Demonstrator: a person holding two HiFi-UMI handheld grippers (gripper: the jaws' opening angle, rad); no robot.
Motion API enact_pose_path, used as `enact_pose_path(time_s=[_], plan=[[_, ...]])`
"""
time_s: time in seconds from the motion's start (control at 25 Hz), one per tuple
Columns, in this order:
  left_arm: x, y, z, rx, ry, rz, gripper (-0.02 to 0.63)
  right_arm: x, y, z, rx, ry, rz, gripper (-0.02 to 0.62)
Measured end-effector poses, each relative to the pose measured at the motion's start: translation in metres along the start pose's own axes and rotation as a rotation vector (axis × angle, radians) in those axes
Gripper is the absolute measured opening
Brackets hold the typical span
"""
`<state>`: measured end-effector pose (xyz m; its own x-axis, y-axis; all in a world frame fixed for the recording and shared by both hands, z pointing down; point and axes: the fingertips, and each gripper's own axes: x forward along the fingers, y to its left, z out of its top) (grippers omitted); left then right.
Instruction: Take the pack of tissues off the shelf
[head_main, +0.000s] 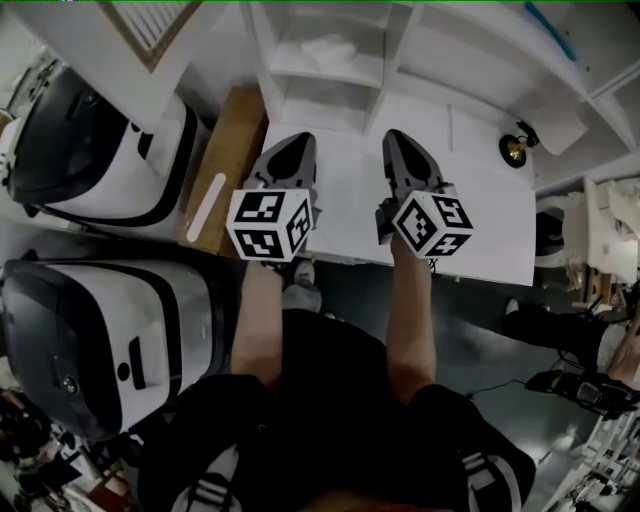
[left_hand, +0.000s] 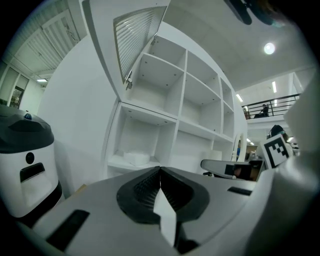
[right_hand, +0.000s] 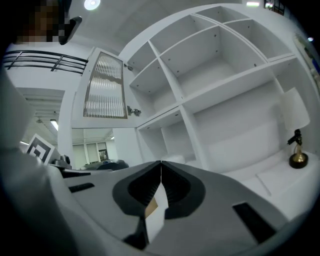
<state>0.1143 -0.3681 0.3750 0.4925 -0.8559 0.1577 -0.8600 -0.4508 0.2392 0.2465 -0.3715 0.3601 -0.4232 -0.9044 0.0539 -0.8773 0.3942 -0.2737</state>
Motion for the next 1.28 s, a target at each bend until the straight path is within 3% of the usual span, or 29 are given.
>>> enact_pose_path(time_s=[0.56,0.6,0.68,0.72,1.28], plan=[[0.063,0.070,0.023,-0.032,0.029,0.009,0.011,0.103,0.025,0.002,-0.134,0.053,0.067,0.021],[0.066,0.073,0.026,-0.028,0.028,0.004,0.011,0.110,0.026,0.000,-0.143,0.058,0.066,0.031],[0.070,0.080,0.032,-0.020,0.024,-0.003,0.011,0.124,0.027,-0.008,-0.162,0.085,0.062,0.150],[0.072,0.083,0.034,-0.015,0.024,-0.007,0.011,0.130,0.028,-0.013,-0.169,0.101,0.061,0.160],[0.099,0.097,0.040,0.018,0.049,-0.065,0.011,0.183,0.019,-0.042,-0.380,0.200,0.001,0.160]])
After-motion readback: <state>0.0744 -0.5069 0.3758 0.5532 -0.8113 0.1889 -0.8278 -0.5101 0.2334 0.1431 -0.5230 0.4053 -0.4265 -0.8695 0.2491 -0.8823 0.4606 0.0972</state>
